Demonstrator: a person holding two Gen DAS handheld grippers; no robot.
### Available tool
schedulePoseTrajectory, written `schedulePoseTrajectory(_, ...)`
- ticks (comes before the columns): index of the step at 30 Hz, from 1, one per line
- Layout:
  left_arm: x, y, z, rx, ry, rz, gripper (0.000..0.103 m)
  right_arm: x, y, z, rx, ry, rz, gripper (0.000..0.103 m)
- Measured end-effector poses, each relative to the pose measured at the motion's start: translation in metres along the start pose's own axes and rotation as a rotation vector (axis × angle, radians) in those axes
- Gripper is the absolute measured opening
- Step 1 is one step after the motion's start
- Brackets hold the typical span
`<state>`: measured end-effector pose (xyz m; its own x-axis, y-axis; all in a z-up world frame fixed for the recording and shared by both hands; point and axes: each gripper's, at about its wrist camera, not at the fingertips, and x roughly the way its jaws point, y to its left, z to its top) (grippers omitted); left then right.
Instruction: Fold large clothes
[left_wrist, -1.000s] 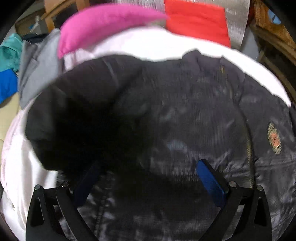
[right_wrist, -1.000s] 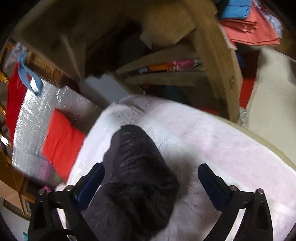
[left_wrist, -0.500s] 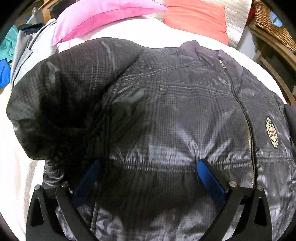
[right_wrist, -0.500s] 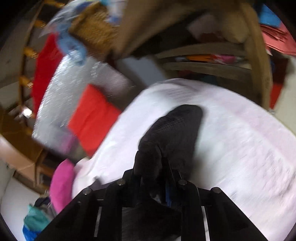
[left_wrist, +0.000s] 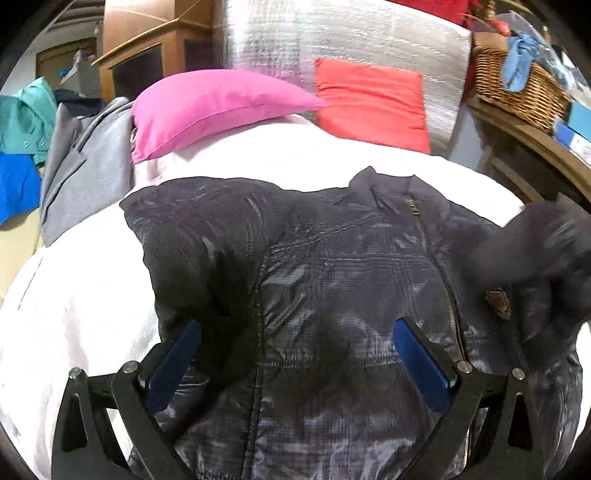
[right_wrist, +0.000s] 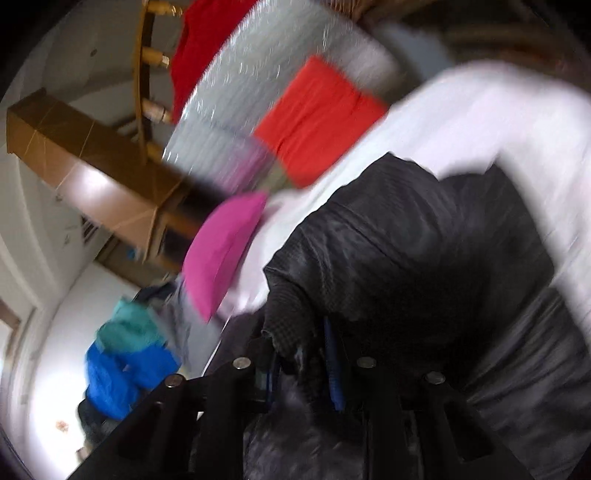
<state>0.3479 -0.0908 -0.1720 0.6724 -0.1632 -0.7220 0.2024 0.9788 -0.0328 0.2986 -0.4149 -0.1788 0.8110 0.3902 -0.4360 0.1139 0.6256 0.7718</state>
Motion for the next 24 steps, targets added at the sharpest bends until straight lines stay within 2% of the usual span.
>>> schedulePoseTrajectory(2, -0.01, 0.003, 0.0, 0.002, 0.003, -0.026, 0.103, 0.024, 0.0, -0.014, 0.037, 0.107, 0.029, 0.034)
schedulePoseTrajectory(3, -0.005, 0.003, -0.003, 0.009, 0.013, -0.021, 0.103, 0.031, -0.001, -0.016, 0.055, 0.143, 0.044, 0.043)
schedulePoseTrajectory(4, -0.001, 0.004, -0.005, -0.005, 0.024, -0.034, 0.103, 0.034, -0.001, -0.016, 0.066, 0.165, 0.053, 0.066)
schedulePoseTrajectory(6, -0.006, 0.01, -0.003, -0.052, 0.068, -0.084, 0.103, 0.03, -0.001, -0.014, 0.108, 0.184, 0.12, 0.09)
schedulePoseTrajectory(8, -0.003, 0.001, -0.007, -0.091, 0.092, -0.113, 0.103, 0.023, 0.004, -0.003, 0.117, 0.176, 0.211, 0.091)
schedulePoseTrajectory(10, 0.012, -0.005, -0.01, -0.102, 0.104, -0.104, 0.103, 0.017, 0.006, 0.001, 0.121, 0.169, 0.273, 0.091)
schedulePoseTrajectory(12, 0.013, -0.015, -0.003, -0.12, 0.119, -0.142, 0.103, 0.005, 0.0, 0.01, 0.15, 0.116, 0.313, 0.091)
schedulePoseTrajectory(16, 0.037, -0.041, 0.015, -0.217, 0.217, -0.312, 0.103, -0.012, -0.02, 0.02, 0.247, 0.001, 0.247, 0.09)
schedulePoseTrajectory(21, 0.097, -0.069, 0.029, -0.331, 0.382, -0.45, 0.103, -0.006, -0.064, 0.02, 0.46, -0.011, 0.124, 0.089)
schedulePoseTrajectory(24, 0.116, -0.081, 0.029, -0.445, 0.439, -0.551, 0.102, -0.02, -0.098, 0.024, 0.556, -0.033, 0.033, 0.089)
